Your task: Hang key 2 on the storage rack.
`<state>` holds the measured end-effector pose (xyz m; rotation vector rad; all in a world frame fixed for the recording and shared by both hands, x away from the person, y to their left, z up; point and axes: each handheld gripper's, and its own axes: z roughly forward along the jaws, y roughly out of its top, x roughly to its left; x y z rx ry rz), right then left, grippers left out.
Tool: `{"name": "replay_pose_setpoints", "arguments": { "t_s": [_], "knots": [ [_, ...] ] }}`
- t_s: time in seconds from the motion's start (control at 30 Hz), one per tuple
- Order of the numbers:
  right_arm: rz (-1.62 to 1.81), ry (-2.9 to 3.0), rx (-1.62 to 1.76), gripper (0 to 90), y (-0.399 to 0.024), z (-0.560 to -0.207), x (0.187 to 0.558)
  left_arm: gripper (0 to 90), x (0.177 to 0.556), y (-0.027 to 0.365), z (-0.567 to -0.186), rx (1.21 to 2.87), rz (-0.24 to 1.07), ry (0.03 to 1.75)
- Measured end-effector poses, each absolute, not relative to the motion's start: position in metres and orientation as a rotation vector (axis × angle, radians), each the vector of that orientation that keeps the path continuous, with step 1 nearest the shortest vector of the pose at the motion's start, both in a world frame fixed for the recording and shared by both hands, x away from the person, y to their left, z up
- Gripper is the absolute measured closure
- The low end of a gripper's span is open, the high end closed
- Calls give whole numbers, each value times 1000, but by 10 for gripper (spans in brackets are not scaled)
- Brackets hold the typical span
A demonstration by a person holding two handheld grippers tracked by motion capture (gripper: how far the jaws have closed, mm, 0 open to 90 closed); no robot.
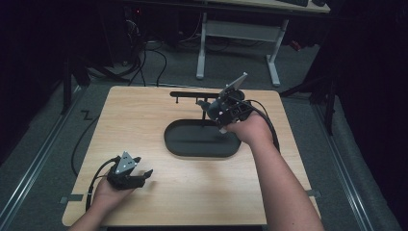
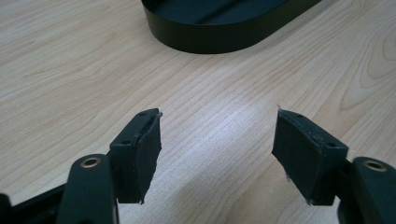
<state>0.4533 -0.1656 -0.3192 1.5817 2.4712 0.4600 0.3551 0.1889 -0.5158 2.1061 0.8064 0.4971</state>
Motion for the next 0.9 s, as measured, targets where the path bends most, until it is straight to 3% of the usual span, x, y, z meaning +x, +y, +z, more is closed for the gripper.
{"name": "replay_pose_setpoints", "arguments": {
  "t_s": [0.53,0.9],
  "knots": [
    [485,2375,1618,481,-179,-319,458,327,355,189,-516,2113,495,807],
    [447,2385,1648,481,-190,-341,449,327,354,189,-517,2117,495,809]
  ]
}}
